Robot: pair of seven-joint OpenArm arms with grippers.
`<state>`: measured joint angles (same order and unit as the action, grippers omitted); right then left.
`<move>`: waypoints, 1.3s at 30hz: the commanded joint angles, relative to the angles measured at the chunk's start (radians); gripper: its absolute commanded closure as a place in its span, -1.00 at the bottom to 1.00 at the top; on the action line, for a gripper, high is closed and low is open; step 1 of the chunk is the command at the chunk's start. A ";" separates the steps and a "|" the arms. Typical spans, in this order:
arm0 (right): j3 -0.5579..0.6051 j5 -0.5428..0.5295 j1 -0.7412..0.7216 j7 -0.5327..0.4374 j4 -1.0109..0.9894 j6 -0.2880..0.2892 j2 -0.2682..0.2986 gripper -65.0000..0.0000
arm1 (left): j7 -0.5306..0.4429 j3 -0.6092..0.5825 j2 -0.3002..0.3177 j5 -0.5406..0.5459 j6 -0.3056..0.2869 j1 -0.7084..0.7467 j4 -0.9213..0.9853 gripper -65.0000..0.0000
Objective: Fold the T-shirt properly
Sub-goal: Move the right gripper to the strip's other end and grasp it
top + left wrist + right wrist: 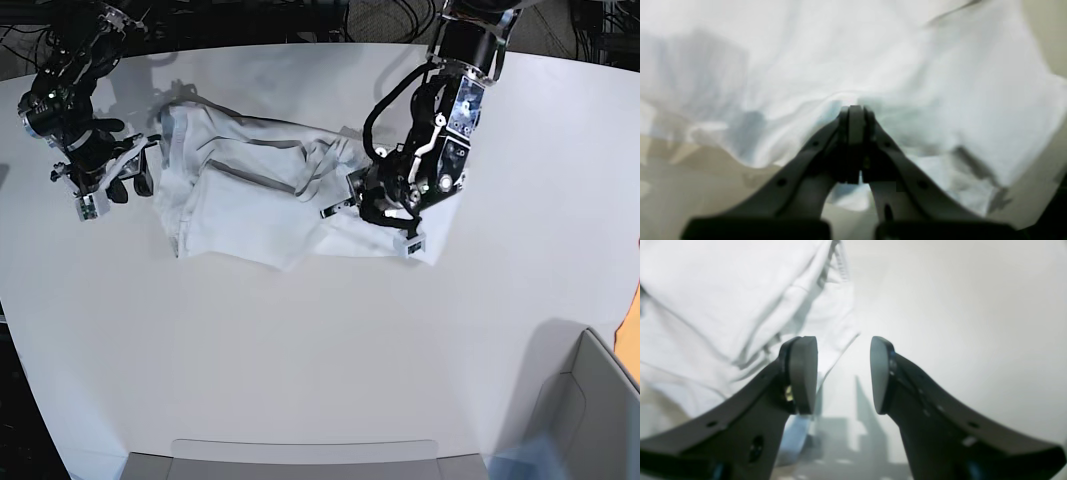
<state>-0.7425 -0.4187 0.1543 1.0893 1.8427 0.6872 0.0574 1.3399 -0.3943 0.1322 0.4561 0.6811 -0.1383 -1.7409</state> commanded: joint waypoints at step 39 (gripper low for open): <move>-0.136 -0.424 -0.022 0.130 -0.478 0.011 0.034 -0.19 | 0.056 -0.005 -0.001 0.008 0.017 0.045 -0.121 1.00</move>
<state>-0.8772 -0.8669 0.1333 1.1881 1.3602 0.6868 0.0875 1.3838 -0.3992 0.1333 0.4492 0.6807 -0.0776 -1.8473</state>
